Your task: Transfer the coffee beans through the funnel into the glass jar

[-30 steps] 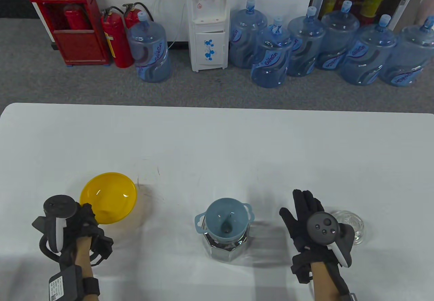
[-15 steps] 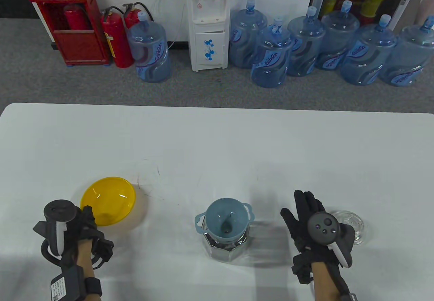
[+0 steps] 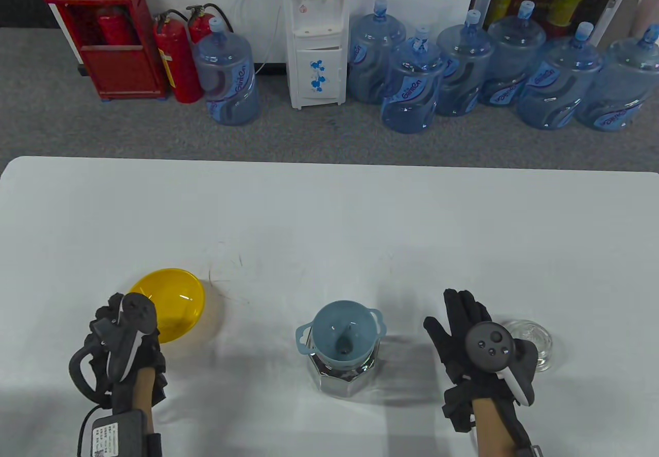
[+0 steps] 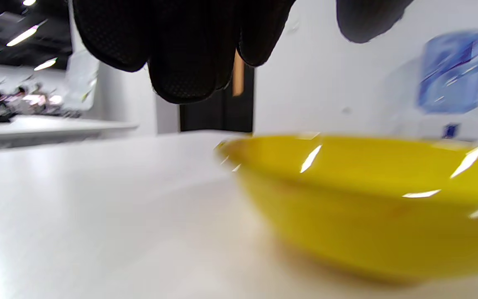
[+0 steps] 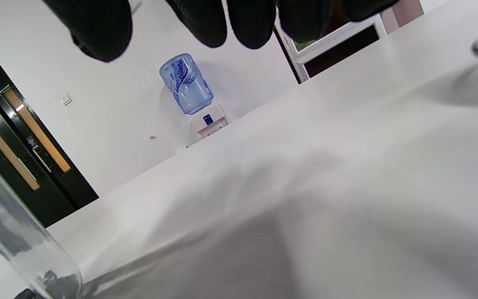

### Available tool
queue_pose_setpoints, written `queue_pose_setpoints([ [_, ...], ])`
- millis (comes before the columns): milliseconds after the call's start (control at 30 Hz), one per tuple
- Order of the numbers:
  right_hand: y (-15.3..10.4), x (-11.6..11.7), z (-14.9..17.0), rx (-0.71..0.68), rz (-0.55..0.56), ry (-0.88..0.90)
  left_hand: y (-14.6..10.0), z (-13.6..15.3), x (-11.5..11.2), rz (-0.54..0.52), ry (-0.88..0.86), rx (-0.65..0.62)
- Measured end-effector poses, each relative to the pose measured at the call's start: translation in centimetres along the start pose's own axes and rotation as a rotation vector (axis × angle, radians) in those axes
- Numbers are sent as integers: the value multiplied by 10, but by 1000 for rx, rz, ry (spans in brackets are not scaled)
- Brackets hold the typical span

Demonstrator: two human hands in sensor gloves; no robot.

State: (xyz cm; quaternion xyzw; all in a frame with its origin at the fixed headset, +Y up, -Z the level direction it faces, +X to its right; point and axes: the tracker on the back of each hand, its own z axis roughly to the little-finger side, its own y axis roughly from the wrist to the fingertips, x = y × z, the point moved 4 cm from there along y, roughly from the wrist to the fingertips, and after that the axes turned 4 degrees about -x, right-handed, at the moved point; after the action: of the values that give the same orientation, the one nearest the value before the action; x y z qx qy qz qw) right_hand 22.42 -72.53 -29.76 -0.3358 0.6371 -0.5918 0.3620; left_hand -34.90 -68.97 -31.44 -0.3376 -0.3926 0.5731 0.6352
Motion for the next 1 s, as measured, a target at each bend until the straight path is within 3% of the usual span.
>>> queue_pose_setpoints([
  [200, 1, 1, -2, -7, -7, 5, -33, -68, 40, 26, -278, -304],
  [333, 2, 2, -2, -8, -11, 14, -68, -125, 66, 41, -400, -618],
  [400, 1, 1, -2, -10, -9, 18, -86, -149, 74, 92, -440, -691],
  [567, 1, 1, -2, -16, -5, 28, -109, -193, 74, 315, -277, -793],
  [800, 1, 2, -3, -26, -8, 40, -109, -213, 62, 436, -262, -797],
  [1000, 1, 1, -3, -28, -7, 49, -106, -213, 59, 449, -325, -787],
])
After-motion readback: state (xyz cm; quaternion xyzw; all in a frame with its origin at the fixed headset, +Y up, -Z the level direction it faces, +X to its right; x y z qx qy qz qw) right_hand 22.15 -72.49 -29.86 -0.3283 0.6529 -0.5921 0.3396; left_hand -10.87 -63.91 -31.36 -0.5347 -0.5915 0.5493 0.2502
